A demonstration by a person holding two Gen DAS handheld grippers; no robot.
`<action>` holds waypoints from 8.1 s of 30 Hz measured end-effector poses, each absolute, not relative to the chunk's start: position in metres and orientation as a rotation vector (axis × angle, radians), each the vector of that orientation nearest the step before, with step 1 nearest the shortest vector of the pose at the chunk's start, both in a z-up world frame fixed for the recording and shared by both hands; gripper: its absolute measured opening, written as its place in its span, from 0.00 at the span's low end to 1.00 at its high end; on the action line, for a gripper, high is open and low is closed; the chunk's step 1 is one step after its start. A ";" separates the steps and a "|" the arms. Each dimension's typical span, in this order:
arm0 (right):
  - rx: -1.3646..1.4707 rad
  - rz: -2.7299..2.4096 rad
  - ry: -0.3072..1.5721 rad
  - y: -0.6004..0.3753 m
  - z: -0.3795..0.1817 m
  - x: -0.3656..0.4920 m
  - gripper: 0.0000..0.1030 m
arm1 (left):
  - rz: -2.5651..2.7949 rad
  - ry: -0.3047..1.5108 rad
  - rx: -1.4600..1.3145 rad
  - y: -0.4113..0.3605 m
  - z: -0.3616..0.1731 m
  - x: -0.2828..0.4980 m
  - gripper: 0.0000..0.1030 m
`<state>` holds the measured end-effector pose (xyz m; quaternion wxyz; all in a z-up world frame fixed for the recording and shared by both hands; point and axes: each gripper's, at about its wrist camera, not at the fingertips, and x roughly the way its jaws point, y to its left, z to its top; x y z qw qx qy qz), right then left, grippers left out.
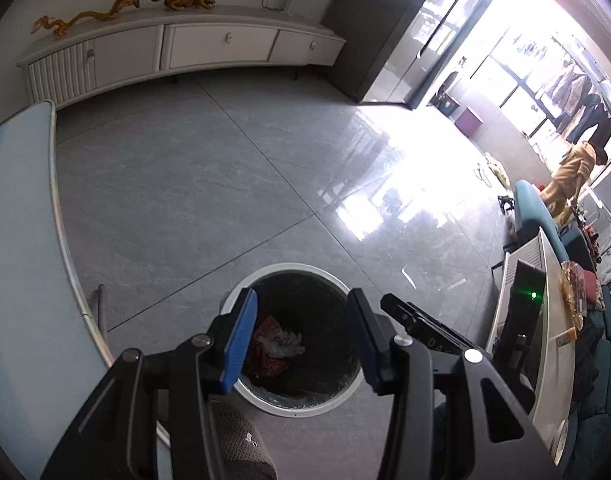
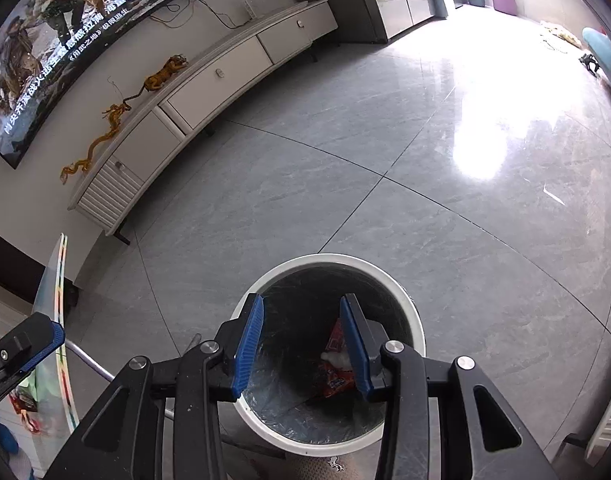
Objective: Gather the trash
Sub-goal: 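Open the right tool to drop the pink carton while the left tool drops the clear bag into the bin, then move both open tools back over the remaining trash on the table, then grasp the clear bag with red candy with the right tool while the left tool grasps the white printed wrapper, then carry both held items off the table to above the trash bin, then open the right tool over the bin while the left tool releases the wrapper into it, then move both open tools back over the remaining trash on the table, then grasp the red chip bag with the right tool while the left tool grasps the pink snack bag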
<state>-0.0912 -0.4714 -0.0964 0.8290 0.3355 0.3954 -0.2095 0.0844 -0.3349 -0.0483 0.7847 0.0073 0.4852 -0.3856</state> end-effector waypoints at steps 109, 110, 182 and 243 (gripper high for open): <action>0.288 0.231 0.872 -0.167 -0.017 0.051 0.15 | -0.221 0.809 -0.483 0.079 -0.045 0.125 0.11; 0.292 0.234 0.864 -0.168 -0.014 0.048 0.15 | -0.225 0.797 -0.483 0.079 -0.041 0.122 0.11; 0.475 -0.364 0.944 -0.404 -0.079 -0.045 0.39 | -0.635 1.038 -0.026 -0.218 -0.050 0.106 0.40; 0.024 0.662 1.070 -0.028 -0.033 0.096 0.20 | -0.133 0.949 -0.382 0.079 -0.076 0.085 0.62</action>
